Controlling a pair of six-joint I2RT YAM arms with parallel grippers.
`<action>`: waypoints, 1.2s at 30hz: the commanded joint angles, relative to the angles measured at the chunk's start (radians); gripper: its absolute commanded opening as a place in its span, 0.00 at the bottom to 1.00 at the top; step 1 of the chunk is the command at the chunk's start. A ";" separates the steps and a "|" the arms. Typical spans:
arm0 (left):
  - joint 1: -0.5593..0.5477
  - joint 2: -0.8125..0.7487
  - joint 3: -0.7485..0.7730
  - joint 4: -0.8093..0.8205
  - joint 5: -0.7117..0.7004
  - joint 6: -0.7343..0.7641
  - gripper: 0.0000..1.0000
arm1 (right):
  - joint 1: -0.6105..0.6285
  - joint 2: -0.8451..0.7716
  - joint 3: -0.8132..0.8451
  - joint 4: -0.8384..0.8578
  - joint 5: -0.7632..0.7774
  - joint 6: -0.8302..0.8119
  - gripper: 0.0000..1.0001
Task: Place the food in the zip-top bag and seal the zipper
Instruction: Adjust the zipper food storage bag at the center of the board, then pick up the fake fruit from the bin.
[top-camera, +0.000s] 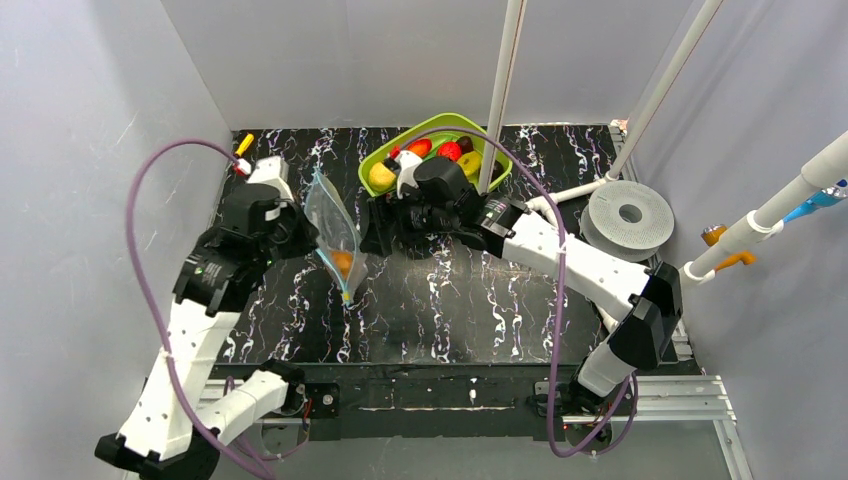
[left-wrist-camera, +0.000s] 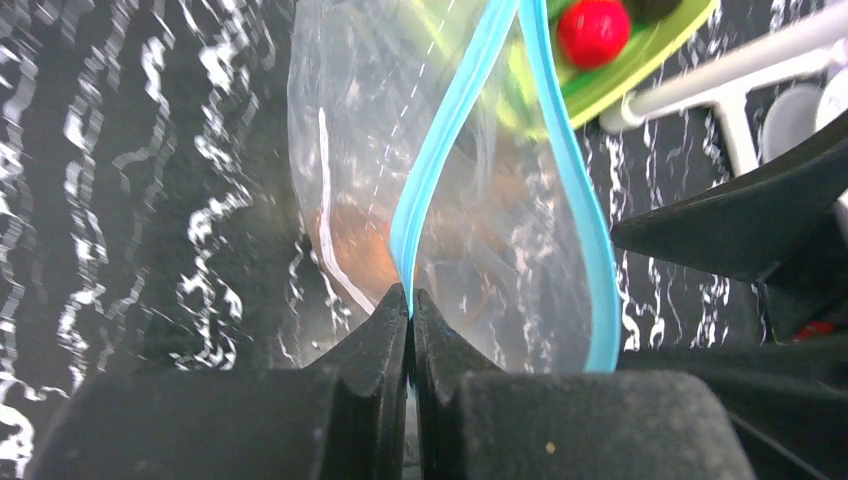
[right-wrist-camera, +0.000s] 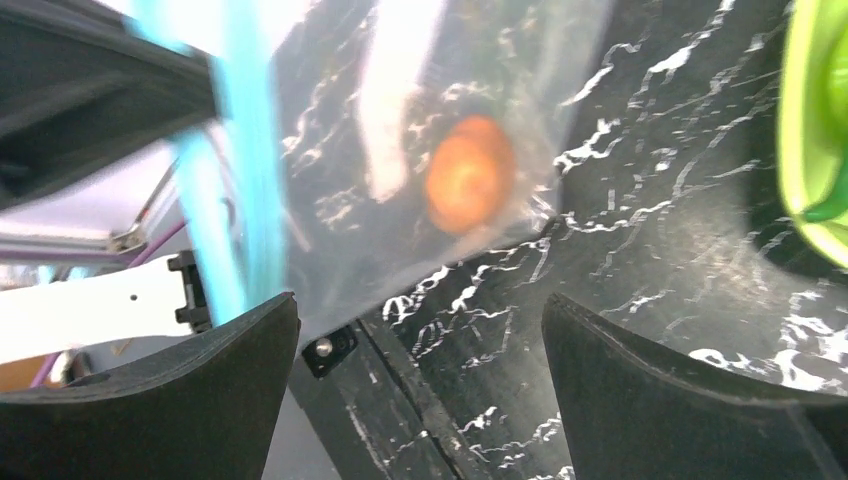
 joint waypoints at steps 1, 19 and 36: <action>0.003 -0.038 0.151 -0.099 -0.167 0.100 0.00 | -0.006 0.000 0.089 -0.035 0.147 -0.069 0.97; 0.003 0.173 0.039 0.037 -0.223 0.166 0.00 | -0.033 0.443 0.493 -0.229 0.884 -0.545 0.93; 0.014 0.188 -0.133 0.266 -0.174 0.215 0.00 | -0.197 0.718 0.607 -0.171 0.978 -0.768 0.95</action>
